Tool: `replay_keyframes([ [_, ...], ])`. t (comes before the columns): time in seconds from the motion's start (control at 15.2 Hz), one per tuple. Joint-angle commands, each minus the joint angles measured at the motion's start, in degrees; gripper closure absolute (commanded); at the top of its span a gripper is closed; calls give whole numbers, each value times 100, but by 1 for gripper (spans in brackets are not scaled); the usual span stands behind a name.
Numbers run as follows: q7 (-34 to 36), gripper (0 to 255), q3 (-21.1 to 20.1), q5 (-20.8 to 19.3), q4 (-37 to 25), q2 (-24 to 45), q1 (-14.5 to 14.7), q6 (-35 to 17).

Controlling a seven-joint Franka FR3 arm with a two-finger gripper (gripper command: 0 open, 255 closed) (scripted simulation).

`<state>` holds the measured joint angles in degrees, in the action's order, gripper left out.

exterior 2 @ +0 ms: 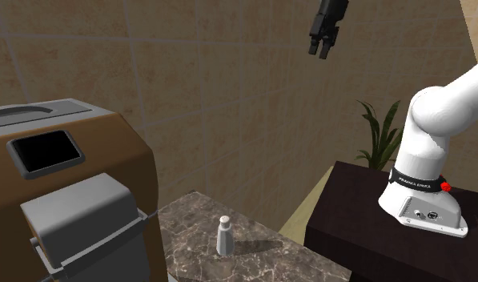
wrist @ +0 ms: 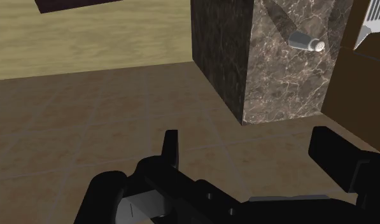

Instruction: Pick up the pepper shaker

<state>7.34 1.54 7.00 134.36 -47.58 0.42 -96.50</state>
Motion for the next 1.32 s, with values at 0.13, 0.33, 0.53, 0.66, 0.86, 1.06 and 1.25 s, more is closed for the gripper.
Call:
replay_keyframes([
  [0.13,177,0,-207,107,237,44,57,-279],
  [0.33,440,0,-526,273,542,171,151,-711],
  [0.53,704,0,-852,437,786,374,252,-1161],
  [0.66,880,0,-1073,542,913,555,318,-1470],
  [0.86,1148,0,-1409,681,1047,892,411,-1946],
  [1.06,1425,0,-1753,790,1113,1307,483,-2431],
  [1.25,1720,0,-2102,845,1109,1795,526,-2919],
])
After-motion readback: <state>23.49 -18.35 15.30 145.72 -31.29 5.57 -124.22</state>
